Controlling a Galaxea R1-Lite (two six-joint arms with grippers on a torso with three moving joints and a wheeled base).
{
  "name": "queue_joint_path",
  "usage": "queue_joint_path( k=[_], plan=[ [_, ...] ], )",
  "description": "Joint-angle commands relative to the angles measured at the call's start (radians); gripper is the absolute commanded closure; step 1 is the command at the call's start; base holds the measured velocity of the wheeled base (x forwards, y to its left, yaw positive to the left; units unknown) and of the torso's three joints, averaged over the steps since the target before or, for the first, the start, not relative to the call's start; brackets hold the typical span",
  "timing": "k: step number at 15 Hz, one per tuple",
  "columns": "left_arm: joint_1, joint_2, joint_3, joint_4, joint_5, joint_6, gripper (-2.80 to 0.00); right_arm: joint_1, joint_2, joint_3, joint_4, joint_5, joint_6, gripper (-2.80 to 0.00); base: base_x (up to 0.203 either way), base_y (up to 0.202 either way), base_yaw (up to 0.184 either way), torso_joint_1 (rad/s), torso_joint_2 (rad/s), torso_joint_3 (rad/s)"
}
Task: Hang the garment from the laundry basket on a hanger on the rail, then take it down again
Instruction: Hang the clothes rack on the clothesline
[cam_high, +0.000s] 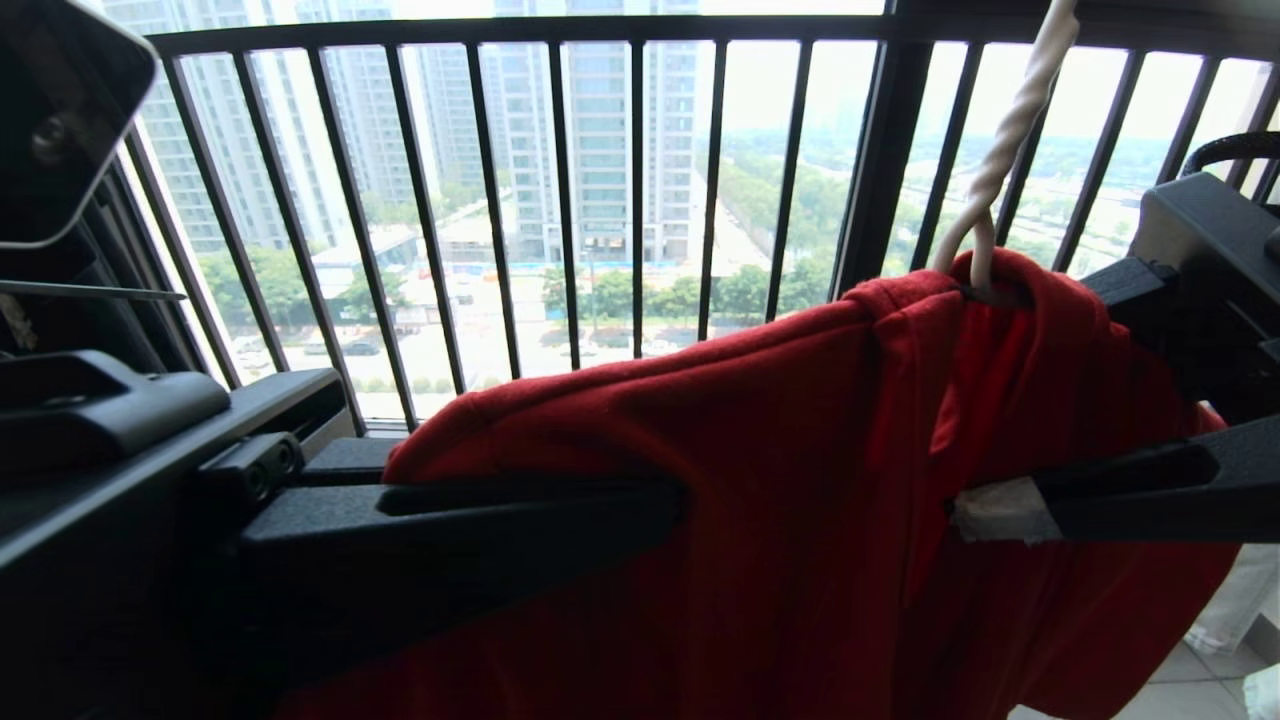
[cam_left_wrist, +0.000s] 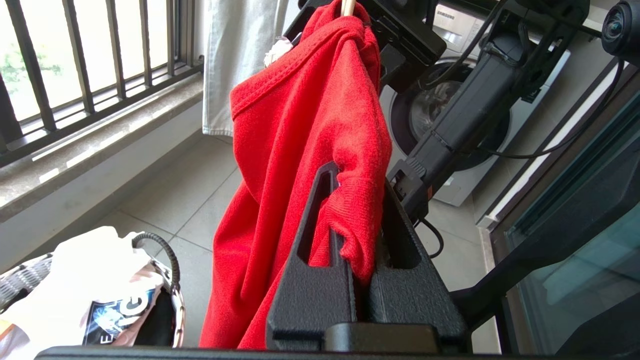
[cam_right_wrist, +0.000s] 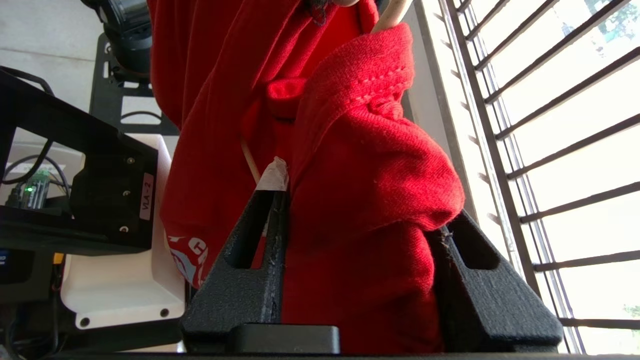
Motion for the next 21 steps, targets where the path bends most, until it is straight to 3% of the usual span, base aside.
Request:
queue_joint_path(
  k=[1, 6, 12, 13, 14, 18, 21],
  plan=[
    [0.001, -0.001, -0.002, -0.003, 0.0, -0.003, 0.0, 0.002, 0.003, -0.02, 0.006, 0.006, 0.007, 0.0, 0.0, 0.0, 0.0, 0.0, 0.0, 0.0],
    [0.004, 0.007, 0.015, -0.117, 0.005, -0.075, 0.0, 0.006, -0.007, -0.044, 0.043, 0.004, 0.012, 0.0, 0.0, 0.0, 0.0, 0.0, 0.0, 0.0],
    [0.009, 0.016, 0.035, -0.106, 0.015, -0.012, 0.0, 0.009, -0.014, -0.072, 0.06, 0.005, 0.012, 0.0, 0.0, 0.0, 0.0, 0.0, 0.0, 0.0],
    [0.016, 0.016, 0.035, -0.104, 0.015, -0.011, -0.94, 0.009, -0.014, -0.072, 0.06, 0.005, 0.012, 0.0, 0.0, 0.0, 0.0, 0.0, 0.0, 0.0],
    [0.018, 0.016, 0.032, -0.104, 0.015, -0.011, -2.8, 0.009, -0.014, -0.072, 0.06, 0.005, 0.012, 0.0, 0.0, 0.0, 0.0, 0.0, 0.0, 0.0],
    [0.022, 0.002, -0.003, -0.049, 0.021, 0.006, -2.8, 0.007, -0.014, -0.072, 0.057, -0.001, 0.012, 0.0, 0.0, 0.0, 0.0, 0.0, 0.0, 0.0],
    [0.021, -0.034, -0.112, 0.118, 0.089, 0.013, -2.8, 0.004, -0.014, -0.07, 0.056, -0.024, 0.014, 0.0, 0.0, 0.0, 0.0, 0.0, 0.0, 0.0]
  ],
)
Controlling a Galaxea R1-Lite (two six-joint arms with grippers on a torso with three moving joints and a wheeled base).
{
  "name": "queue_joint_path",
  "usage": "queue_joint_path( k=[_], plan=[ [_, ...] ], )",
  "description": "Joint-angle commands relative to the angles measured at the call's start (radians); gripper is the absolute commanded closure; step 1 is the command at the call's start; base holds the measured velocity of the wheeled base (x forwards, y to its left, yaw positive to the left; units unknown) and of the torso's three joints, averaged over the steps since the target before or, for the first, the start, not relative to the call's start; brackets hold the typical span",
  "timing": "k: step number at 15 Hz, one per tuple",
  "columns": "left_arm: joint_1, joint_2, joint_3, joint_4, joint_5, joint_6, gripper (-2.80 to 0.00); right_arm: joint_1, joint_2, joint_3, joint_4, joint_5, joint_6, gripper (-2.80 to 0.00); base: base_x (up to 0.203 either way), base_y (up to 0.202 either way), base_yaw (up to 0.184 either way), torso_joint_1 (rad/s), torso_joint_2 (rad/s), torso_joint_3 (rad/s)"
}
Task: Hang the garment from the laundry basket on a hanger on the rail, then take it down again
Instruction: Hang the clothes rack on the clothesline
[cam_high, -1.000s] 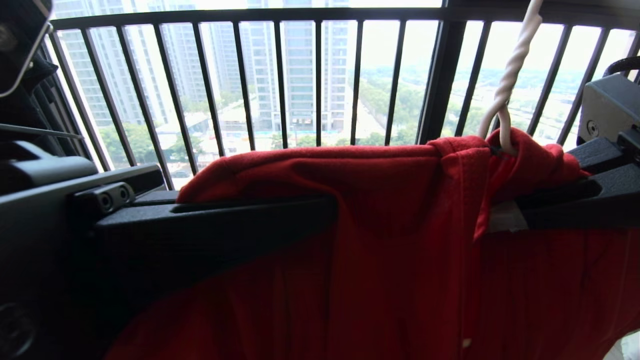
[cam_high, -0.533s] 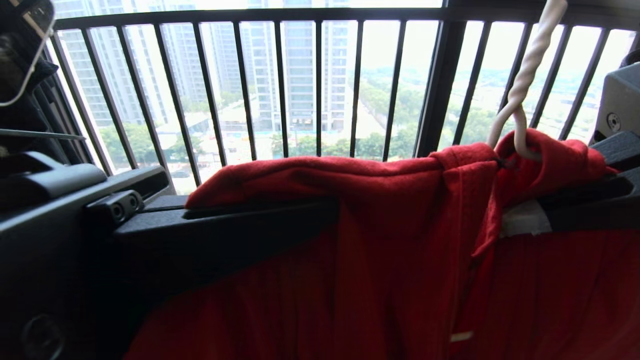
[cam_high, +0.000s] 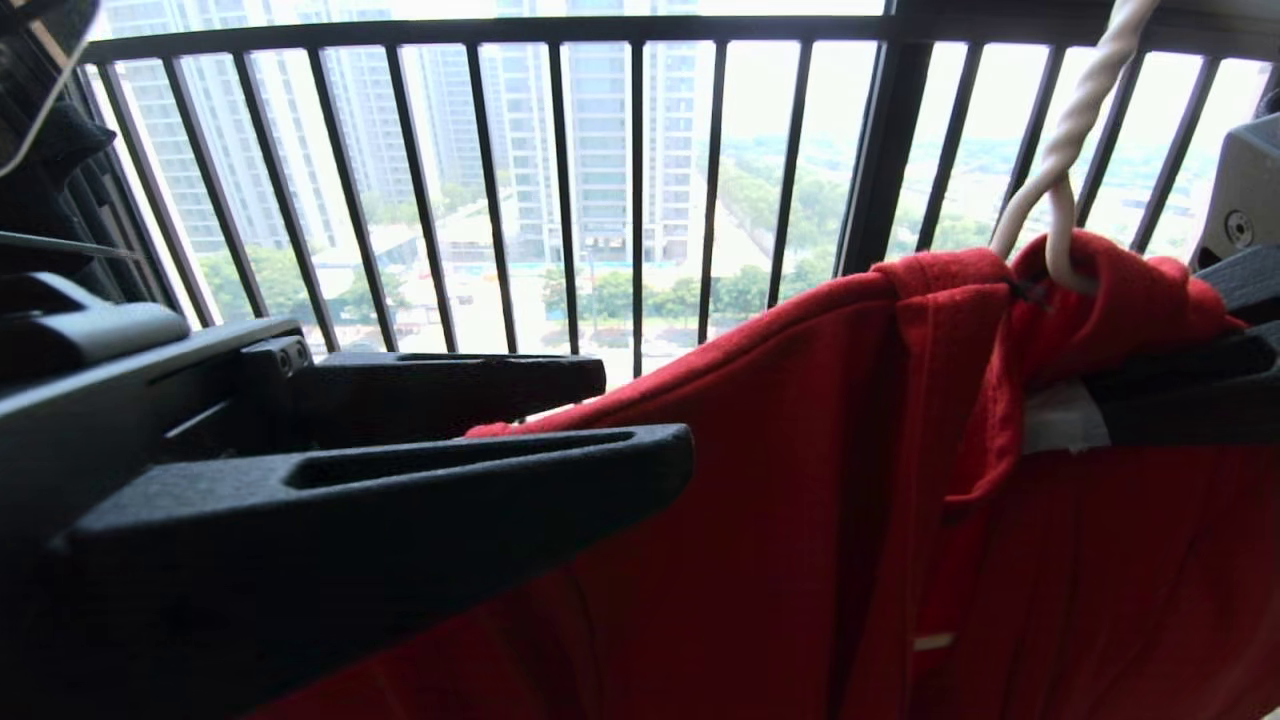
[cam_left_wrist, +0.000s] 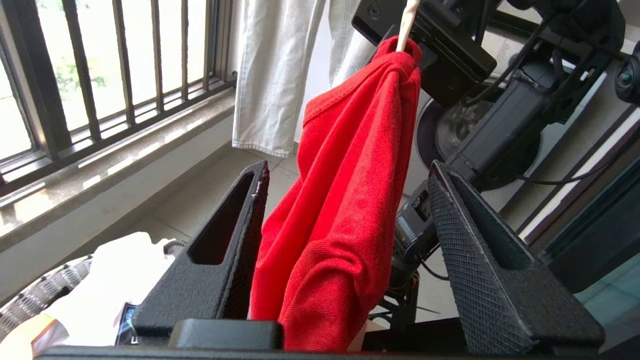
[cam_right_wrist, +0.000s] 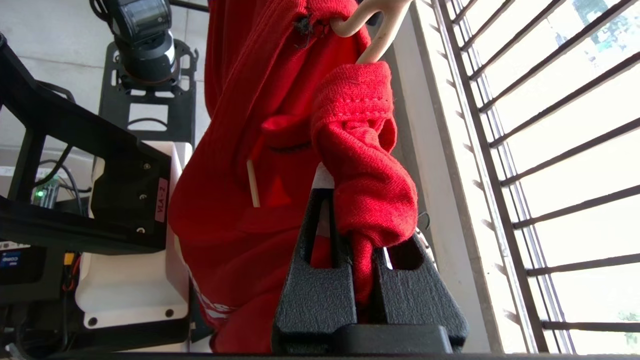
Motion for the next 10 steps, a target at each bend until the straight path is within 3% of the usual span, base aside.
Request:
queue_joint_path(
  k=[1, 5, 6, 10],
  plan=[
    [-0.001, -0.039, -0.101, 0.121, 0.078, -0.002, -2.8, -0.002, 0.002, 0.001, 0.003, -0.035, -0.004, 0.0, 0.0, 0.0, 0.0, 0.0, 0.0, 0.0],
    [-0.001, -0.119, -0.146, 0.17, 0.127, -0.004, -2.8, -0.002, 0.007, 0.0, 0.001, -0.068, 0.004, 0.0, 0.0, 0.0, 0.0, 0.0, 0.0, 0.0],
    [-0.001, -0.137, -0.155, 0.182, 0.128, -0.005, 0.0, -0.001, 0.009, 0.0, 0.002, -0.073, 0.008, 0.0, 0.0, 0.0, 0.0, 0.0, 0.0, 0.0],
    [-0.001, -0.217, -0.168, 0.19, 0.13, -0.008, 0.0, -0.001, 0.023, 0.001, 0.002, -0.106, 0.018, 0.0, 0.0, 0.0, 0.0, 0.0, 0.0, 0.0]
  ],
)
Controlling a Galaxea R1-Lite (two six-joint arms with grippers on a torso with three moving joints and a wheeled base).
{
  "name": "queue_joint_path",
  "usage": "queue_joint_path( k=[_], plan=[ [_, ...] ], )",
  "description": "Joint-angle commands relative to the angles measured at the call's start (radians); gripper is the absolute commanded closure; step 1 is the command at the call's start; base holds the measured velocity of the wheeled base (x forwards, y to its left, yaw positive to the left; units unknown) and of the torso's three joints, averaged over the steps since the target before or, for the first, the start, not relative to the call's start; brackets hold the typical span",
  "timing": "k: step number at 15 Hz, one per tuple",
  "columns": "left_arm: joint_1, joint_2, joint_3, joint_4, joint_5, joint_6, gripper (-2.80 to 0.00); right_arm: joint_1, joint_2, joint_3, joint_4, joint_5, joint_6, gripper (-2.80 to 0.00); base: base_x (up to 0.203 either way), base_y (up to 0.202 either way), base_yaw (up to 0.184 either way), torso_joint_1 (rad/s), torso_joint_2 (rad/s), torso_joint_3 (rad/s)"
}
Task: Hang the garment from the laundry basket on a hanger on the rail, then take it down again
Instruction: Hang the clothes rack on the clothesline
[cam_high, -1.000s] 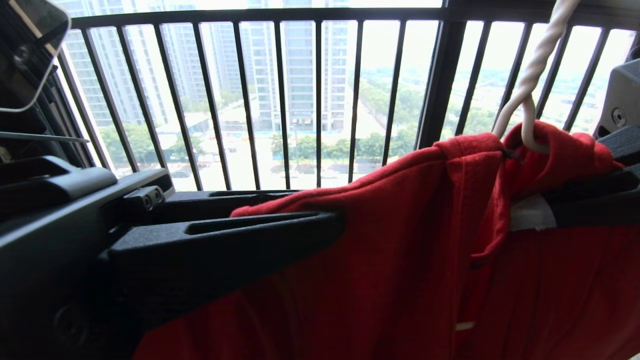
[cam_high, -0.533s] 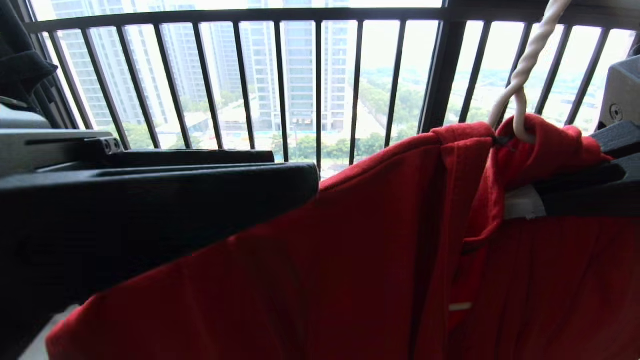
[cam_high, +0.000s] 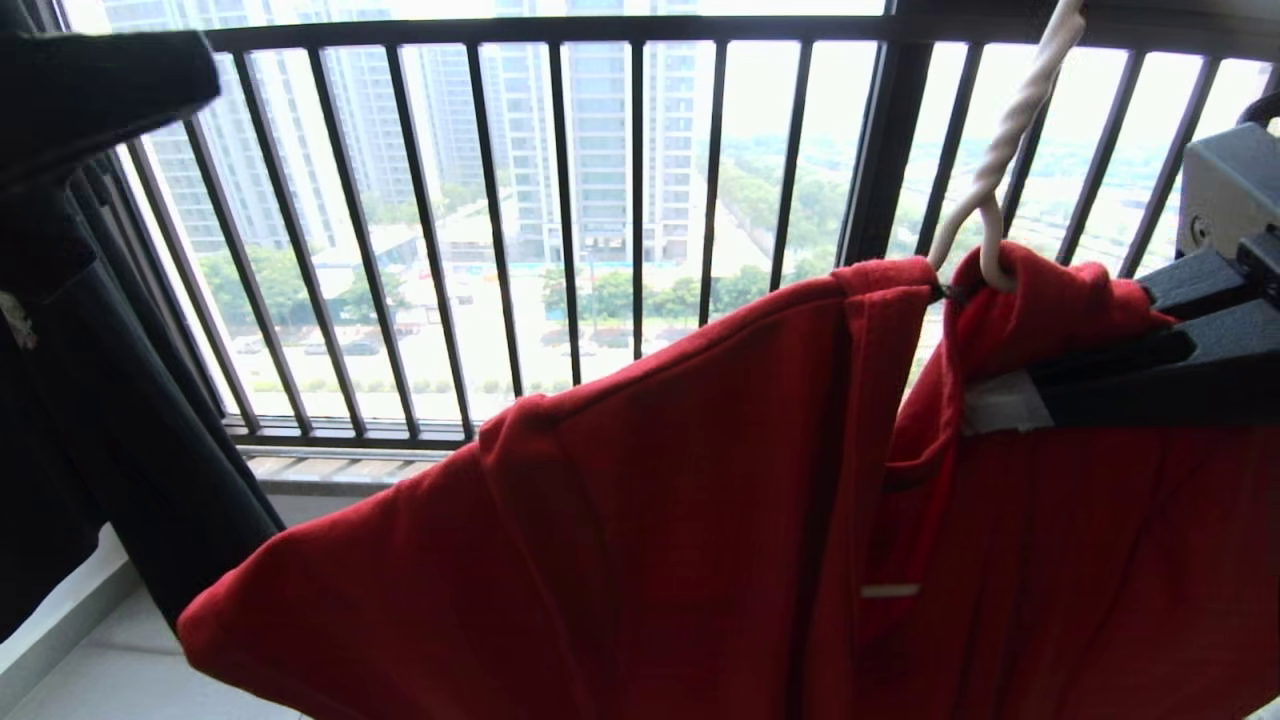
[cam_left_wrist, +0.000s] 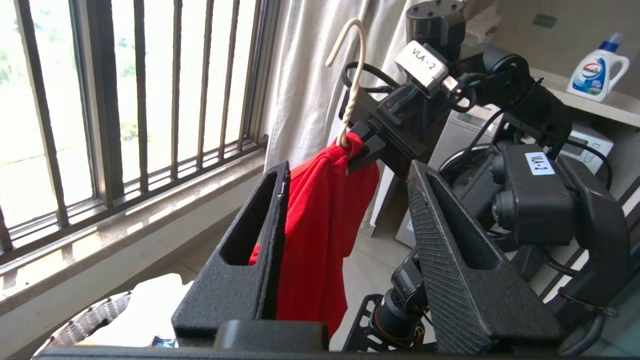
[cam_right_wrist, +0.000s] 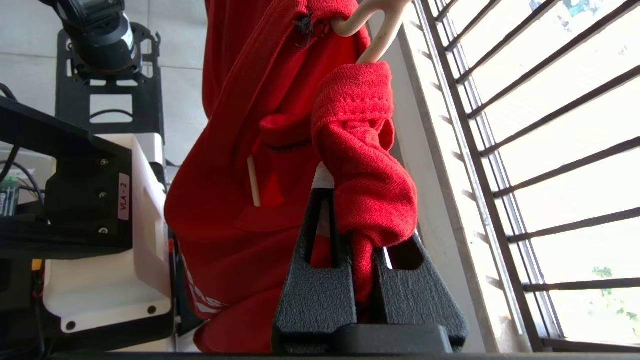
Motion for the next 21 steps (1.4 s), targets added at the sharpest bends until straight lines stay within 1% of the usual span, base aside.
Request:
queue_joint_path(
  k=[1, 2, 4, 5, 6, 8, 11, 12, 14, 15, 16, 18, 19, 21],
  plan=[
    [0.001, -0.073, 0.002, -0.001, 0.001, -0.002, 0.0, 0.001, 0.006, 0.0, 0.004, -0.016, 0.019, 0.0, 0.0, 0.0, 0.0, 0.0, 0.0, 0.0],
    [0.002, -0.085, 0.0, -0.002, 0.016, -0.003, 0.0, -0.002, 0.005, 0.001, 0.003, -0.021, 0.036, 0.0, 0.0, 0.0, 0.0, 0.0, 0.0, 0.0],
    [0.009, -0.093, -0.004, 0.0, 0.063, 0.001, 0.0, -0.042, 0.0, 0.002, 0.003, -0.045, 0.093, 0.0, 0.0, 0.0, 0.0, 0.0, 0.0, 0.0],
    [0.023, -0.105, 0.005, 0.009, 0.105, 0.0, 0.0, -0.058, -0.006, 0.003, 0.002, -0.069, 0.128, 0.0, 0.0, 0.0, 0.0, 0.0, 0.0, 0.0],
    [0.03, -0.116, 0.027, 0.06, 0.141, 0.004, 0.0, -0.09, -0.011, 0.003, -0.002, -0.091, 0.157, 0.0, 0.0, 0.0, 0.0, 0.0, 0.0, 0.0],
    [0.049, -0.161, 0.047, 0.171, 0.166, 0.01, 0.0, -0.143, -0.053, 0.029, -0.012, -0.201, 0.237, 0.0, 0.0, 0.0, 0.0, 0.0, 0.0, 0.0],
    [0.091, -0.153, 0.036, 0.189, 0.172, 0.041, 0.0, -0.228, -0.101, 0.051, -0.018, -0.352, 0.301, 0.0, 0.0, 0.0, 0.0, 0.0, 0.0, 0.0],
    [0.101, -0.149, 0.037, 0.197, 0.178, 0.043, 0.0, -0.255, -0.105, 0.05, -0.035, -0.404, 0.336, 0.0, 0.0, 0.0, 0.0, 0.0, 0.0, 0.0],
    [0.132, -0.149, 0.011, 0.259, 0.179, 0.057, 0.0, -0.279, -0.122, 0.062, -0.082, -0.471, 0.416, 0.0, 0.0, 0.0, 0.0, 0.0, 0.0, 0.0],
    [0.139, -0.154, -0.006, 0.284, 0.179, 0.061, 0.0, -0.288, -0.135, 0.072, -0.084, -0.485, 0.437, 0.0, 0.0, 0.0, 0.0, 0.0, 0.0, 0.0],
    [0.14, -0.163, -0.011, 0.291, 0.18, 0.062, 0.0, -0.298, -0.15, 0.082, -0.084, -0.489, 0.44, 0.0, 0.0, 0.0, 0.0, 0.0, 0.0, 0.0],
    [0.141, -0.179, -0.021, 0.293, 0.181, 0.067, 0.0, -0.355, -0.163, 0.108, -0.086, -0.489, 0.442, 0.0, 0.0, 0.0, 0.0, 0.0, 0.0, 0.0],
    [0.141, -0.184, -0.032, 0.294, 0.181, 0.067, 0.0, -0.367, -0.18, 0.129, -0.089, -0.488, 0.443, 0.0, 0.0, 0.0, 0.0, 0.0, 0.0, 0.0],
    [0.141, -0.186, -0.031, 0.296, 0.188, 0.068, 0.0, -0.409, -0.194, 0.162, -0.128, -0.489, 0.445, 0.0, 0.0, 0.0, 0.0, 0.0, 0.0, 0.0]
  ],
)
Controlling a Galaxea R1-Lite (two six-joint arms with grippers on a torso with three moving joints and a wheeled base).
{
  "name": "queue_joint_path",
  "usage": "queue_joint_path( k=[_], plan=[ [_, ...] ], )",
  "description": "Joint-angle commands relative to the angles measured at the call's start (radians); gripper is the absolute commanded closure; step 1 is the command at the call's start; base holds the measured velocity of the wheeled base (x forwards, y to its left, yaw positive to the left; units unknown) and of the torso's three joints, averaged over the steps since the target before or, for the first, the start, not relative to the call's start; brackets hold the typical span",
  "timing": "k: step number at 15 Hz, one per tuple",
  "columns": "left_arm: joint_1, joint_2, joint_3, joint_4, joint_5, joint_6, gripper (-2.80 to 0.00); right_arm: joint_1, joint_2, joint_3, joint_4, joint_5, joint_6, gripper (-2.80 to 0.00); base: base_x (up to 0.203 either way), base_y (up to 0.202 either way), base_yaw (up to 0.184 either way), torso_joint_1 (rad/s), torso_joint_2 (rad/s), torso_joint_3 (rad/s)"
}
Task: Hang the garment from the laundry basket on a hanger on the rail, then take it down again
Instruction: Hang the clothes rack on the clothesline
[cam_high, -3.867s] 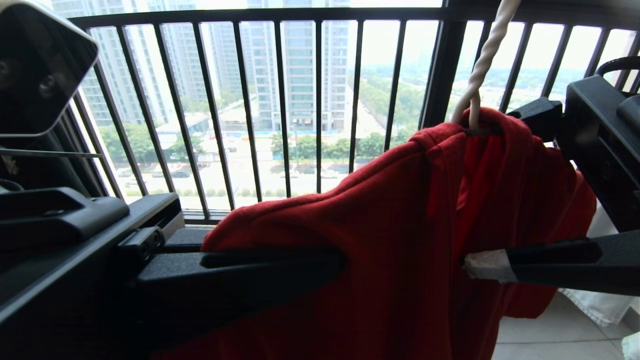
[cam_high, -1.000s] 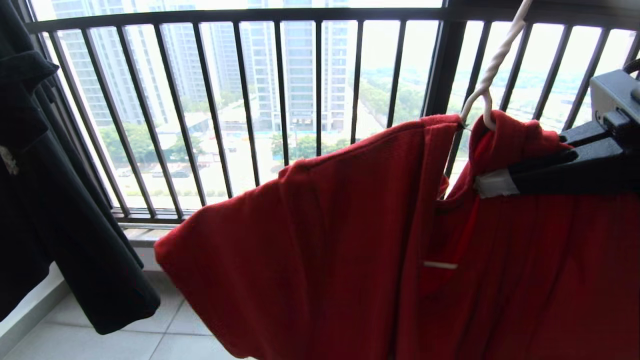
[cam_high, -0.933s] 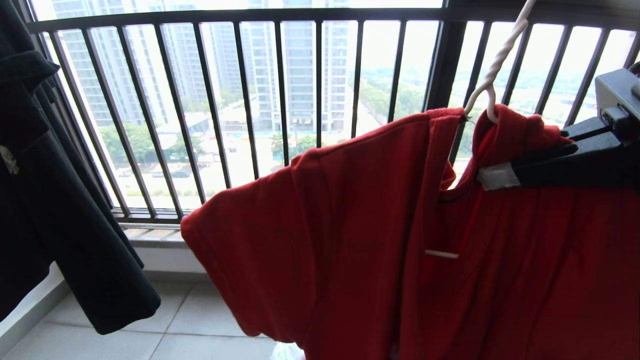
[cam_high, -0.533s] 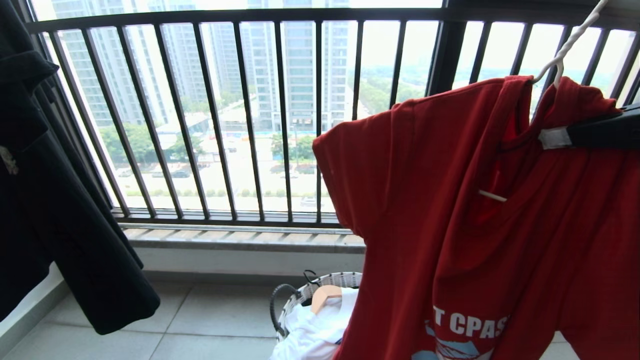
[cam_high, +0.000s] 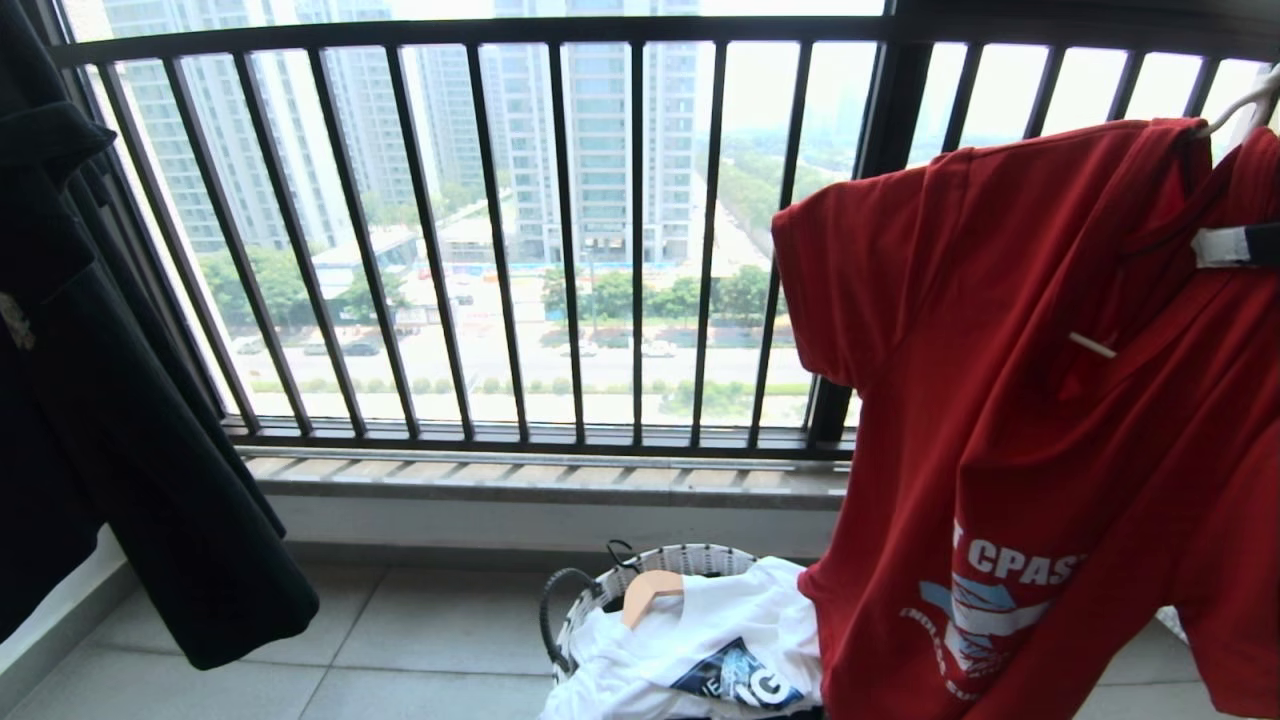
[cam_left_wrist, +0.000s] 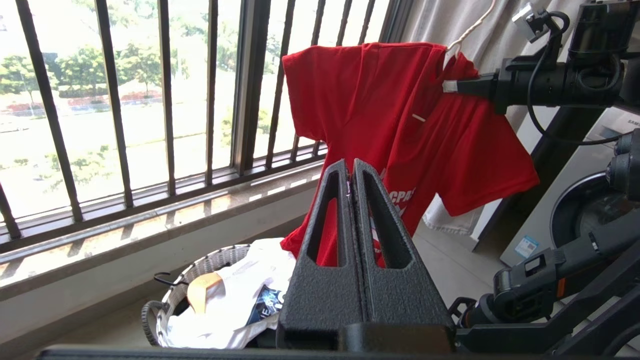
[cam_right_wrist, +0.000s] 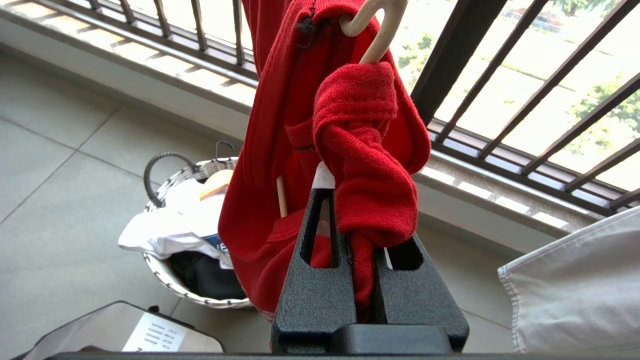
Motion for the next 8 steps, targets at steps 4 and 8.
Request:
queue_joint_path(
  k=[4, 8],
  plan=[
    [0.0, -0.003, -0.002, 0.001, 0.018, -0.002, 0.0, -0.079, -0.049, 0.07, -0.043, 0.002, 0.009, 0.0, 0.0, 0.0, 0.0, 0.0, 0.0, 0.0],
    [0.0, -0.005, -0.001, 0.003, 0.061, 0.03, 0.0, -0.104, -0.115, 0.125, -0.048, 0.004, 0.011, 0.0, 0.0, 0.0, 0.0, 0.0, 0.0, 0.0]
  ],
)
